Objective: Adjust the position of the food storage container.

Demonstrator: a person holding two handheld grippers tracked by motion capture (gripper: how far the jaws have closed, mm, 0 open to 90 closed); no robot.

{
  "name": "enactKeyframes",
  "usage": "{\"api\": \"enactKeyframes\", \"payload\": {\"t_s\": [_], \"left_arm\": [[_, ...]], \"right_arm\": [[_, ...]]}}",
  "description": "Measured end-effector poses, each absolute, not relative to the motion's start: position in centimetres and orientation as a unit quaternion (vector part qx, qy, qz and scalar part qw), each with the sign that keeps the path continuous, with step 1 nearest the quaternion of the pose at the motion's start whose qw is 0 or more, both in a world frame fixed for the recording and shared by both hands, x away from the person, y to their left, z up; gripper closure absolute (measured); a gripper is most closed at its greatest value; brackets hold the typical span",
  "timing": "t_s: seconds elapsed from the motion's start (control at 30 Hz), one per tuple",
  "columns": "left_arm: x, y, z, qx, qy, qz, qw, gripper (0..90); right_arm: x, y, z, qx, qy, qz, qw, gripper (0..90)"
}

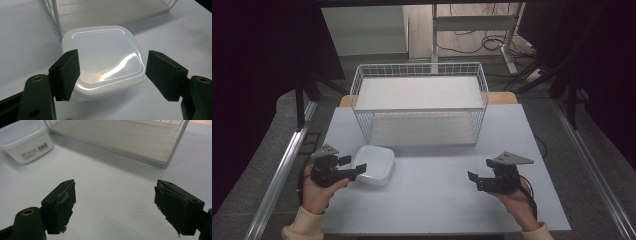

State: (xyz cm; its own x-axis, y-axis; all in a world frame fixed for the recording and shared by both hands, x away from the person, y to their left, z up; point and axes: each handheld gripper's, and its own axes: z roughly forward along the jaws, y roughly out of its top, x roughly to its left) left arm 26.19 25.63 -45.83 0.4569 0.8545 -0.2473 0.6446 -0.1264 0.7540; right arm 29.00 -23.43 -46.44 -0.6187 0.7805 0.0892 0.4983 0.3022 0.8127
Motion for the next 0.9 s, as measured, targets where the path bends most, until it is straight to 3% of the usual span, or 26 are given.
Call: {"api": "enactKeyframes", "payload": {"t_s": [0.9], "left_arm": [[26.3, 26.7, -45.4, 0.734, 0.511, 0.129, 0.428, 26.5]], "right_arm": [[29.0, -23.7, -46.7, 0.411, 0.796, 0.412, 0.166, 19.3]]}}
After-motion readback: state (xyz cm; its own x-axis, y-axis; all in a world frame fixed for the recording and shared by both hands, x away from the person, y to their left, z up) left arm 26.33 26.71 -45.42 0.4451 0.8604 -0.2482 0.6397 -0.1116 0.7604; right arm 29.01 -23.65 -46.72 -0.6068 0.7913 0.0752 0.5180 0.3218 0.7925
